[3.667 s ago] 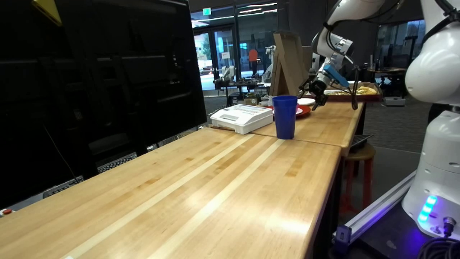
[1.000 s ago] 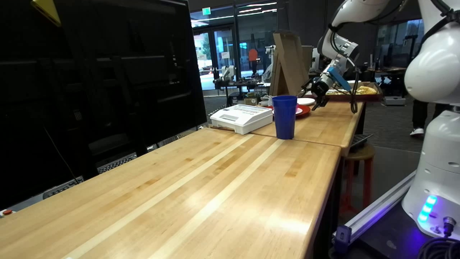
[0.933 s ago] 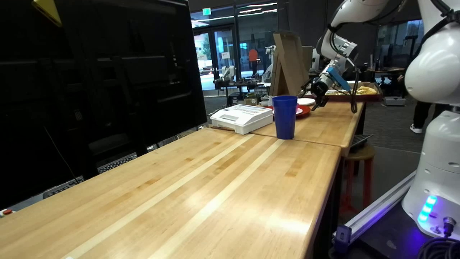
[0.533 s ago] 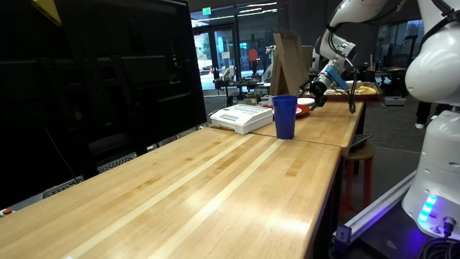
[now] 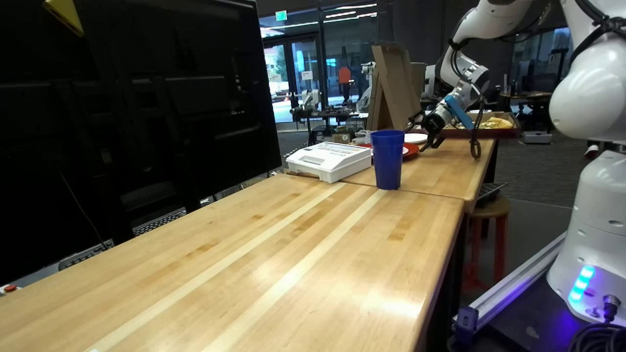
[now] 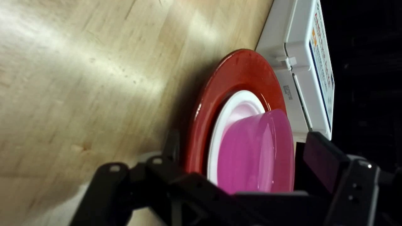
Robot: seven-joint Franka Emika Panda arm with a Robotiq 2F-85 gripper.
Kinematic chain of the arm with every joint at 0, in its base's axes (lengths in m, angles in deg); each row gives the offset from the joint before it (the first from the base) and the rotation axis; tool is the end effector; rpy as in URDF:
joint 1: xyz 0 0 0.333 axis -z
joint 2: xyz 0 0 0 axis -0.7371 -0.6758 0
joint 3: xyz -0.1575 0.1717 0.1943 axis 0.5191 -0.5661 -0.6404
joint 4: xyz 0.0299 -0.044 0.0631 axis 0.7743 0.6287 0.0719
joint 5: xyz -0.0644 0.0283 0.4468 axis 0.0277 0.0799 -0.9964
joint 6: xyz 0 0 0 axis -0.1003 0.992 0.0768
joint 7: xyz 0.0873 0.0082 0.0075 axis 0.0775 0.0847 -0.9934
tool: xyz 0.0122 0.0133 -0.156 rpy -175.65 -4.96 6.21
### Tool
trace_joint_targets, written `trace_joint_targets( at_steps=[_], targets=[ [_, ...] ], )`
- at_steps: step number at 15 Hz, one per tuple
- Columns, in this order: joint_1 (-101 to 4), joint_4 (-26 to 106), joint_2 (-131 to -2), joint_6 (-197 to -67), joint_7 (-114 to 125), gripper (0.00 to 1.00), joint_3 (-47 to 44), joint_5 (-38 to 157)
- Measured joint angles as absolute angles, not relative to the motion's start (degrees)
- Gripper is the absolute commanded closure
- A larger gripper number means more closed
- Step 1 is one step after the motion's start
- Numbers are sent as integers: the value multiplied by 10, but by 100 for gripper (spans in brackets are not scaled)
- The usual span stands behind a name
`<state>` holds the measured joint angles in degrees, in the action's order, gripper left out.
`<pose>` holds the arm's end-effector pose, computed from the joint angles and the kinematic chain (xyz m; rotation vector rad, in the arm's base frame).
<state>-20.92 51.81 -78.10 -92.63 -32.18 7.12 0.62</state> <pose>0.5576 -0.2932 0.1877 -2.0874 0.5796 -0.0172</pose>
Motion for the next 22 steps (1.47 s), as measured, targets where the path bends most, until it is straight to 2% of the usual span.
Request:
trace_joint_targets(
  at_steps=[4,8,12,16,20,22],
  targets=[
    [-192,502,-799,-901,-322,0,72,-25],
    [-183,488,-810,-877,-322,6,73,-43],
    [-178,475,-818,-856,-322,8,75,-48],
    [-176,465,-825,-847,-322,0,80,-48],
    [-174,452,-839,-842,-322,0,81,-48],
    [-174,442,-850,-837,-322,14,80,-49]
  ],
)
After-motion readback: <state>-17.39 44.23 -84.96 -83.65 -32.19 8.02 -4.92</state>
